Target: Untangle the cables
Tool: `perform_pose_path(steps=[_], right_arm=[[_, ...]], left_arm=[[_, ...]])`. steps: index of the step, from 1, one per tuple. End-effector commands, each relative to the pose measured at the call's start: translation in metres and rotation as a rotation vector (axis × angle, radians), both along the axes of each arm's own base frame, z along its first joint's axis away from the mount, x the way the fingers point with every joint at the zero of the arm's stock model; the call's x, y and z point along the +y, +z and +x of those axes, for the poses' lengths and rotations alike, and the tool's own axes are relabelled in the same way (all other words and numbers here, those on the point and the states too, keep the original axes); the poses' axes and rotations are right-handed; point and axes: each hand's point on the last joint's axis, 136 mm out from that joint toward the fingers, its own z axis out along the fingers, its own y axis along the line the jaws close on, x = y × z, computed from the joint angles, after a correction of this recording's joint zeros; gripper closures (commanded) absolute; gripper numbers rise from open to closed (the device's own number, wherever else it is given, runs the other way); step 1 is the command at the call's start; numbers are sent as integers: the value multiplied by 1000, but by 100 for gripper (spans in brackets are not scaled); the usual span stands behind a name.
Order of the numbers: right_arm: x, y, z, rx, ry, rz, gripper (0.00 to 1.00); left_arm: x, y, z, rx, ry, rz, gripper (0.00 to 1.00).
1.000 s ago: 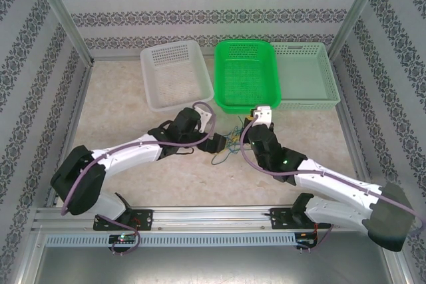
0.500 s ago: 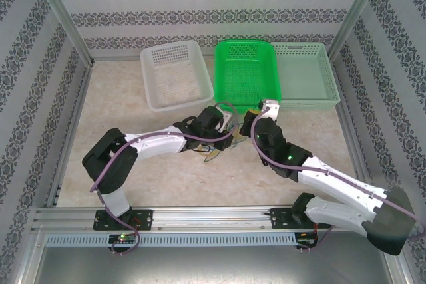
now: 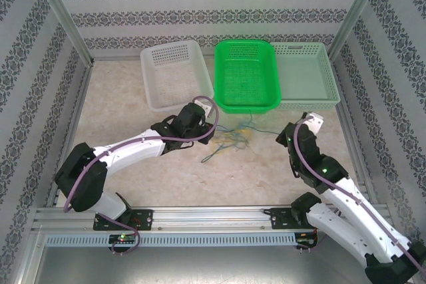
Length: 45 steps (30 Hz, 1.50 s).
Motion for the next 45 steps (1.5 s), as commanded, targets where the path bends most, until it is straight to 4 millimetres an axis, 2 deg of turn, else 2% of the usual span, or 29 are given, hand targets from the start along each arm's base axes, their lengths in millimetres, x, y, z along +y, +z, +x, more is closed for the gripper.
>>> perform_pose_path(steps=[1,4,7,8,9,11,16,19,21,24,27,29,30,31,33,39,41,45], right_arm=[[-7,-14,-6,37,-25,2,100],[2,-16,-1,52,6,12,100],[24,-13,10,47,93,45,100],[33,-12,14,39,128,67,100],[42,-10,18,27,158,84,100],[55,-6,23,8,193,109,100],[90,22,34,-63,315,156,100],[101,43,38,-93,356,193,100],[100,50,38,-93,349,209,100],[95,55,36,-97,322,243,100],[94,62,33,-128,325,297,100],[92,64,31,-139,324,315,100],[89,66,29,-144,315,314,100],[83,68,27,-146,302,307,100],[66,77,22,-155,261,272,100],[-6,113,-8,-168,75,55,100],[-21,123,-16,-153,44,-7,100],[-39,134,-26,-139,-4,-71,100]], left_arm=[[26,-22,-5,31,19,136,69],[32,-24,-2,31,50,161,66],[27,-21,-2,36,40,139,62],[20,-20,-4,39,15,109,55],[13,-17,-6,38,-15,77,43],[-1,-13,-11,37,-77,27,30],[-22,-9,-18,-2,-178,13,23],[-19,-28,-13,35,-162,98,23],[-17,-45,-12,67,-159,143,24],[-22,-63,-15,120,-181,152,25],[-12,-80,-8,134,-121,207,29],[-9,-86,-5,135,-108,231,47],[-7,-88,-3,135,-98,244,63],[-4,-89,-1,137,-89,261,74],[4,-87,2,132,-64,291,86],[38,-72,11,105,31,284,87],[45,-70,10,106,42,274,87],[49,-69,6,105,31,286,88]])
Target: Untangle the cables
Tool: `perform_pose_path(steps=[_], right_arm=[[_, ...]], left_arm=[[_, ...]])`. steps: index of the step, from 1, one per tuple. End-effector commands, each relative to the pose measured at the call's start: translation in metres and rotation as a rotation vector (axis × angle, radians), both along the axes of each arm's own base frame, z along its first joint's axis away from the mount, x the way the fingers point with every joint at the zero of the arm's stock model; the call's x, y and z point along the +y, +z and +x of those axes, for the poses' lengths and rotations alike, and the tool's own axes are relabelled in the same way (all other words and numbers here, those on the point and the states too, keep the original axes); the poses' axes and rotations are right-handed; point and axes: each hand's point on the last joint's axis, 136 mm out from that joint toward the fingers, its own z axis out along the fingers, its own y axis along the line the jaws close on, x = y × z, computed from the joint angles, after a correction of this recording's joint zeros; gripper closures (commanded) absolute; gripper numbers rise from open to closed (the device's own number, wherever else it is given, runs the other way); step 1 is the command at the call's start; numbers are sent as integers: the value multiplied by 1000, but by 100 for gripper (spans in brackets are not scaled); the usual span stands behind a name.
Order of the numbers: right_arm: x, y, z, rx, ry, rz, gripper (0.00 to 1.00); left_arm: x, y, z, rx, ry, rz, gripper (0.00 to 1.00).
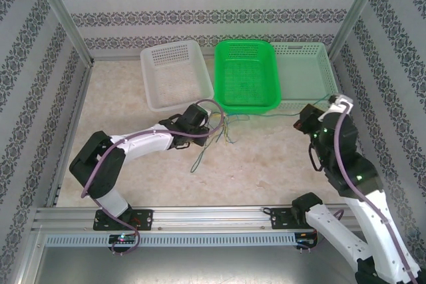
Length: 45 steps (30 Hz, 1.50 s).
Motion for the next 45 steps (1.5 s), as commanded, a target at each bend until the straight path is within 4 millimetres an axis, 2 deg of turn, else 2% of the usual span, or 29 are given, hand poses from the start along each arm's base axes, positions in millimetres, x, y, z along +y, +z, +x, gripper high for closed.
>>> perform_pose_path(steps=[1,5,12,15,17,22,25,27,31,34,36,40,42,43,45], right_arm=[[-27,1,-14,38,-91,-126,100],[-28,4,-15,13,-92,-103,100],[1,-47,-1,108,20,0,100],[-4,-55,-3,88,-11,27,100],[-15,-47,-8,71,-53,-6,100],[-55,6,-35,8,-195,-138,100],[-61,18,-41,57,-197,-205,100],[-52,12,-34,111,-147,-225,100],[-15,-19,-9,198,43,-210,100],[-8,-35,0,217,61,-182,100],[-10,-37,2,205,48,-181,100],[-36,-26,-10,201,-63,-266,100],[-39,-24,-15,202,-64,-294,100],[-39,-27,-17,217,-58,-301,100],[-35,-48,-19,292,-32,-293,100]], left_arm=[[23,-13,-9,34,24,84,89],[29,-15,-11,35,22,111,91],[37,-2,-11,-28,-2,140,91],[35,3,-13,-47,-43,143,90],[40,0,-13,-45,-43,175,91],[63,-14,-12,-34,15,296,94],[70,-20,-12,-24,26,341,95],[72,-22,-11,-20,28,361,97],[70,-18,-7,-23,15,385,97],[69,-8,-5,-40,16,370,97],[69,-4,-5,-53,18,366,96],[76,-5,-6,-51,21,407,93],[79,-9,-6,-45,26,426,90],[80,-10,-6,-44,35,434,86],[82,-11,-4,-43,49,446,80]])
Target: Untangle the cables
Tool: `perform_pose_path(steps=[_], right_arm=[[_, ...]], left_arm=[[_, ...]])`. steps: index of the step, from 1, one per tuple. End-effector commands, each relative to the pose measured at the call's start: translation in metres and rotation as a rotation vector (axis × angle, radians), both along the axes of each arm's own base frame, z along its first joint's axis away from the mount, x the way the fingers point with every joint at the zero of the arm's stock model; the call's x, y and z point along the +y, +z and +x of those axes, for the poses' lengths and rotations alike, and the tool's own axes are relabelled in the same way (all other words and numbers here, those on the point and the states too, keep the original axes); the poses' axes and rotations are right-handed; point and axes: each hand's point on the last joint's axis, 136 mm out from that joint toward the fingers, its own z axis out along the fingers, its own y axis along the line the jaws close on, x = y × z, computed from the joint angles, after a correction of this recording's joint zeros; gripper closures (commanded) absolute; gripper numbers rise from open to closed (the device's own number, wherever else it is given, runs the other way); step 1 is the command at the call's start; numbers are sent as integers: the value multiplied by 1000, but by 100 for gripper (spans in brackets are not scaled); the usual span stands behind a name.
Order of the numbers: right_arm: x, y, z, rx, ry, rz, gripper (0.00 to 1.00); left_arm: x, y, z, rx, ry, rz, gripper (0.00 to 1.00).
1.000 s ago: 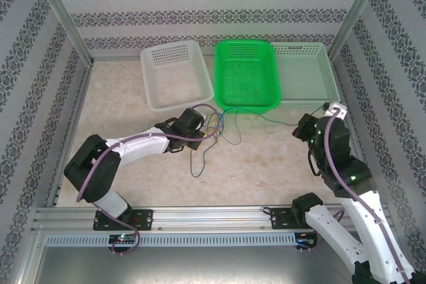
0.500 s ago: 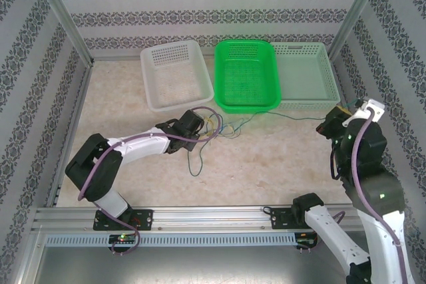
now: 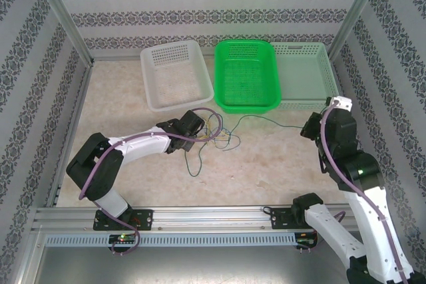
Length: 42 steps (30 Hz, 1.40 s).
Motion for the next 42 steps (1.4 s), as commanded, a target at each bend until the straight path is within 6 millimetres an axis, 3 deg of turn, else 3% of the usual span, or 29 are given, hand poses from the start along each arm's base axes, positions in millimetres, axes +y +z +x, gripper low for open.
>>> perform_pose_path(steps=[1,4,5,7,10,13,16,21,25,28,36,42], right_arm=[[-4,-29,-8,119,-11,-20,100],[14,-84,-4,241,9,83,100],[19,-99,-2,260,7,119,100],[24,-121,3,273,-10,180,100],[25,-130,9,254,-46,229,100],[32,-118,17,172,-28,287,100],[39,-96,25,67,-2,361,100],[54,-73,33,24,71,419,100],[68,-57,36,30,149,435,100],[76,-39,39,14,197,442,100],[100,-9,44,-10,339,466,100],[117,-5,46,6,417,496,100]], left_arm=[[11,6,6,-7,33,59,76],[11,7,8,-11,37,68,74],[11,8,8,-13,38,69,69],[13,11,9,-21,48,78,48],[14,17,9,-36,54,79,27],[11,25,9,-56,55,63,22],[-6,40,10,-95,1,-1,20],[-37,87,21,-207,-79,-117,18],[-87,126,14,-233,-290,-317,11],[-121,143,4,-239,-441,-427,11],[-190,140,-24,-118,-756,-539,12],[-218,135,-20,-105,-820,-546,13]])
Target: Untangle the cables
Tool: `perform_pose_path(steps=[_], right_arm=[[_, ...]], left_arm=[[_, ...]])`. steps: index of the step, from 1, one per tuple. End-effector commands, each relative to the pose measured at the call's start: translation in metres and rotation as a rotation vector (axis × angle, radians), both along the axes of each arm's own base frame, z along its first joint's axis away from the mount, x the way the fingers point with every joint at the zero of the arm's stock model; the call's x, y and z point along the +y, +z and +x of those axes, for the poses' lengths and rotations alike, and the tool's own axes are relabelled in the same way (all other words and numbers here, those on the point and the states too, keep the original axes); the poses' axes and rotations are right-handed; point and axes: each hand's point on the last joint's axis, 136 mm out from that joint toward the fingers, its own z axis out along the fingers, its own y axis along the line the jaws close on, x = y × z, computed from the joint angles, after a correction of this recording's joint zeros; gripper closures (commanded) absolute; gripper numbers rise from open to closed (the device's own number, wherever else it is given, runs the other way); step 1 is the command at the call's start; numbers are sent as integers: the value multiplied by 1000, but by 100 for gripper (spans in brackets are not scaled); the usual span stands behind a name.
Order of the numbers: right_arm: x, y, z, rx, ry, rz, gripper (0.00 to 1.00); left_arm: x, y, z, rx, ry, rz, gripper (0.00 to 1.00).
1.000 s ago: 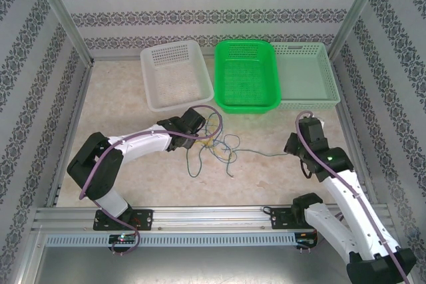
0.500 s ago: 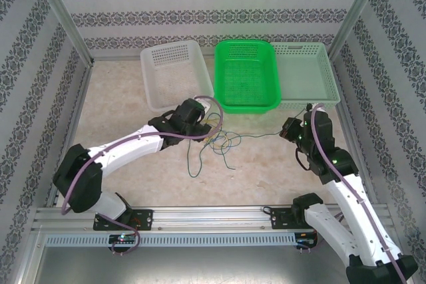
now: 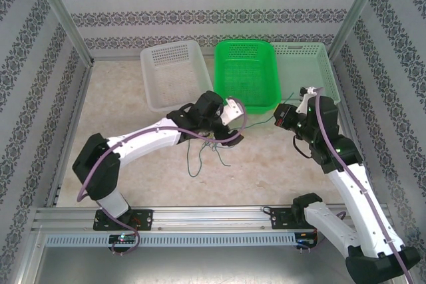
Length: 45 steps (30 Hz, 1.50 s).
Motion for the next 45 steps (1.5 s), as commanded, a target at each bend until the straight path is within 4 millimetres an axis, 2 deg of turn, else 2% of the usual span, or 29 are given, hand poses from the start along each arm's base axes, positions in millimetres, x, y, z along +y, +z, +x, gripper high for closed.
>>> perform_pose_path(steps=[1,4,6,7,10,12,13,14,16,18,19,23,27,33,37,41,45], right_arm=[[13,23,-2,-63,78,25,100],[17,27,-3,-78,101,39,100],[20,28,-3,-80,113,46,100],[21,28,-3,-81,119,49,100],[21,25,-3,-79,118,51,100],[20,23,-3,-76,114,50,98],[19,21,-4,-69,107,45,86],[17,18,-4,-61,97,37,77],[10,12,-7,-47,70,10,67],[-2,6,-10,-33,11,-27,36],[-8,4,-12,-33,-14,-42,32],[-20,1,-21,-62,-84,-26,29],[-21,-23,-27,-7,-118,25,32],[0,-91,-36,162,-148,66,37],[13,-107,-38,165,-160,60,36],[25,-129,-34,203,-164,67,36],[40,-139,-21,194,-163,111,36]], left_arm=[[-23,14,-3,-40,-99,-40,14],[-31,13,-3,-25,-129,-42,17],[-36,10,-4,-12,-141,-44,22],[-37,9,-3,-3,-133,-45,30],[-36,5,10,12,-48,-45,71],[-34,4,16,23,2,-48,91],[-33,4,18,30,27,-53,96],[-32,6,22,40,54,-62,98],[-27,8,30,58,121,-80,100],[-20,12,40,96,199,-120,100],[-16,13,45,116,233,-142,100],[-6,21,59,144,330,-194,100],[2,24,67,133,393,-183,100],[22,23,80,111,549,-177,100],[31,23,85,103,618,-186,100],[29,28,82,114,619,-261,100],[28,36,76,123,601,-326,100]])
